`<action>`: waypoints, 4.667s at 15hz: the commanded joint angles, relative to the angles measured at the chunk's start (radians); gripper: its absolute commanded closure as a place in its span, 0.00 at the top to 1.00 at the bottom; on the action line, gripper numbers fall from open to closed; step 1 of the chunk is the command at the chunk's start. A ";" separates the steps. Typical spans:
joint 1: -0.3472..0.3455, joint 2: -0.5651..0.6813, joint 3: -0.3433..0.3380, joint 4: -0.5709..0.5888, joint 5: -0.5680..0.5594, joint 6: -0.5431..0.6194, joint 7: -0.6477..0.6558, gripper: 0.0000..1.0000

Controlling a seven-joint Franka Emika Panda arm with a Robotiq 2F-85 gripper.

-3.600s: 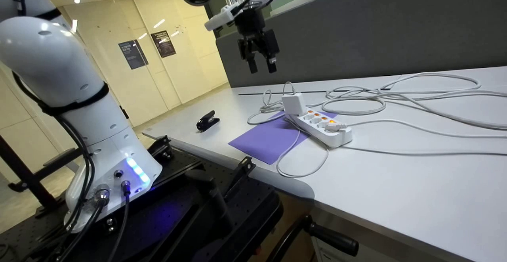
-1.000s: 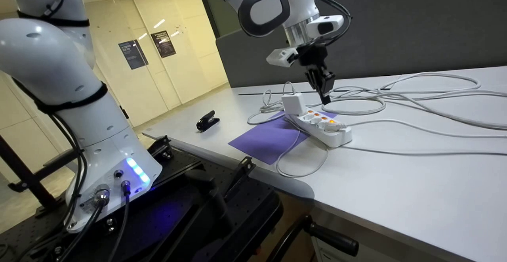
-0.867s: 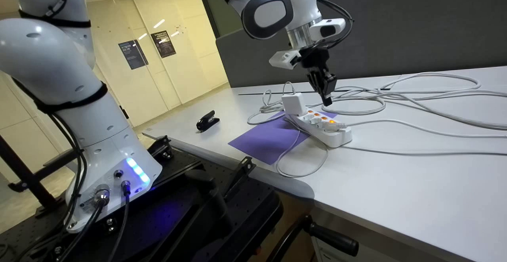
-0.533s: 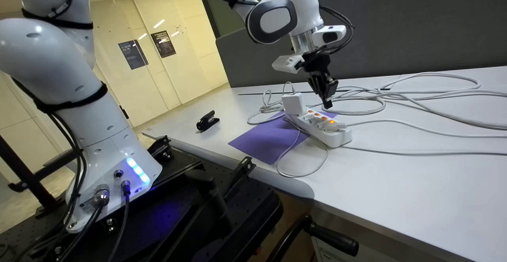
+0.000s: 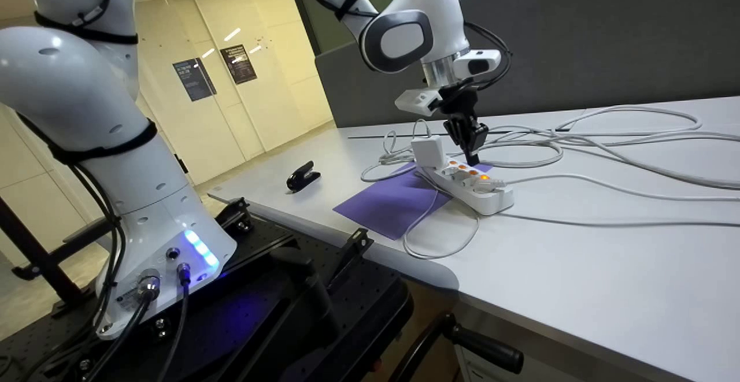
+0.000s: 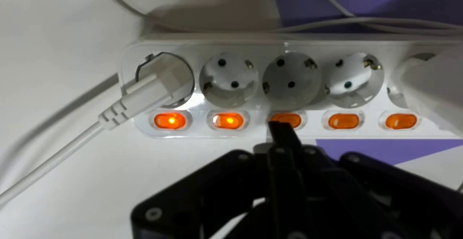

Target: Turn on the third switch from the right

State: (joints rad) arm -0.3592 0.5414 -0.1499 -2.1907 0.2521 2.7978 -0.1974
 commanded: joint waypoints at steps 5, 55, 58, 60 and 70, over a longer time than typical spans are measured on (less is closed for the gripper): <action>-0.036 0.015 0.039 0.020 -0.007 -0.011 0.015 0.00; -0.255 0.182 0.176 0.199 0.130 -0.215 -0.121 0.00; -0.245 0.180 0.159 0.206 0.141 -0.225 -0.130 0.00; -0.252 0.169 0.167 0.201 0.144 -0.242 -0.164 0.00; -0.382 0.190 0.220 0.256 0.188 -0.434 -0.438 0.00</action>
State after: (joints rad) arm -0.6873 0.6723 0.0569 -1.9618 0.4355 2.4475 -0.5417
